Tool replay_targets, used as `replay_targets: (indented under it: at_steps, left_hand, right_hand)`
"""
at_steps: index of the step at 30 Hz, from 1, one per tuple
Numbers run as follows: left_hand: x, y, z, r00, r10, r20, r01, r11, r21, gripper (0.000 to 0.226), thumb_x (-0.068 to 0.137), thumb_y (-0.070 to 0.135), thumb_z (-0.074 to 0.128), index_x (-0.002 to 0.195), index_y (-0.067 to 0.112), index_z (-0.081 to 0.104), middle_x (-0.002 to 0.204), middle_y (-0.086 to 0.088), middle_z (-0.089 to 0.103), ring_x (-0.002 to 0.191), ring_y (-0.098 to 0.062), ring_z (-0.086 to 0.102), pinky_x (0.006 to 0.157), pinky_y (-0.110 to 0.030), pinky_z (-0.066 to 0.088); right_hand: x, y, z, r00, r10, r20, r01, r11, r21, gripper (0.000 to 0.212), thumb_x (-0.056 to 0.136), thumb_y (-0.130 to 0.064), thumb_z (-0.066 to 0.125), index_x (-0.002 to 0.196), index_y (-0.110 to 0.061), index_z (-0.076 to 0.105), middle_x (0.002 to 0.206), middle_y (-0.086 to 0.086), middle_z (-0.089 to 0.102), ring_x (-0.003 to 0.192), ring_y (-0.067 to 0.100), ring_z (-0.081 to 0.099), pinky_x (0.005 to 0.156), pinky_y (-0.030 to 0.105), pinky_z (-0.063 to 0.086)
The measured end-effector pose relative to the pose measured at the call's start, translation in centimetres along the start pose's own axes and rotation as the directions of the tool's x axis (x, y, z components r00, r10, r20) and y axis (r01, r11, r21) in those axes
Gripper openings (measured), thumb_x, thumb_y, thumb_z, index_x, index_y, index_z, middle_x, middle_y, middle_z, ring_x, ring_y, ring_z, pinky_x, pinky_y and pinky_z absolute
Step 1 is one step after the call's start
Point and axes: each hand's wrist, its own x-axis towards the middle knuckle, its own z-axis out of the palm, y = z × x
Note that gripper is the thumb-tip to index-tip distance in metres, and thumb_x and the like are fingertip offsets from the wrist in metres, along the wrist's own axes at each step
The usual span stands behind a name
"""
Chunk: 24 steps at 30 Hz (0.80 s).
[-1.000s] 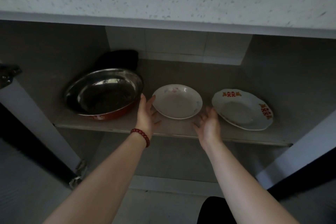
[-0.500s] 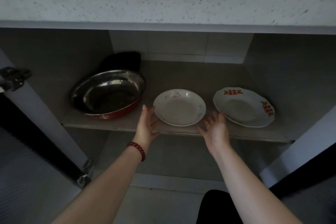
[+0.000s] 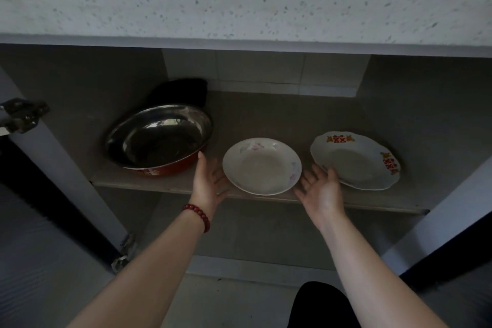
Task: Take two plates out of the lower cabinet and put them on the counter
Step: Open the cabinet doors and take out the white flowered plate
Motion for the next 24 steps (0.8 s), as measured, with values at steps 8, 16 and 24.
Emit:
replay_targets:
  at_steps: [8,16,24]
  left_hand:
    - [-0.4,-0.6,-1.5,1.000,-0.025,0.010,0.024,0.999,0.027,0.081,0.082,0.074,0.020,0.138,0.020,0.043,0.139,-0.009,0.050,0.124,-0.026,0.047,0.098,-0.046,0.031]
    - [0.4,0.8,-0.6,0.992,-0.117,0.040,0.119,0.991,-0.052,0.086,0.082,0.072,0.026,0.144,0.013,0.032,0.144,-0.012,0.043,0.125,-0.035,0.046,0.083,-0.046,0.047]
    - [1.4,0.0,-1.2,0.988,-0.148,0.032,0.147,0.988,0.044,0.084,0.080,0.074,0.025,0.135,0.014,0.042,0.121,-0.006,0.056,0.102,-0.025,0.054,0.082,-0.043,0.044]
  right_hand:
    - [0.2,-0.1,-0.9,1.000,0.015,0.000,-0.015,0.999,-0.032,0.057,0.095,-0.049,0.026,0.143,-0.019,0.031,0.148,0.010,0.036,0.134,0.027,0.036,0.099,0.048,0.033]
    - [0.6,-0.2,-0.5,1.000,0.014,0.000,-0.013,0.993,-0.119,0.055,0.096,-0.048,0.024,0.142,-0.019,0.031,0.147,0.007,0.038,0.133,0.024,0.037,0.097,0.048,0.034]
    - [0.7,-0.1,-0.9,0.999,0.034,0.009,-0.033,0.991,-0.129,0.056,0.096,-0.047,0.024,0.144,-0.018,0.027,0.150,0.006,0.034,0.135,0.025,0.035,0.097,0.047,0.034]
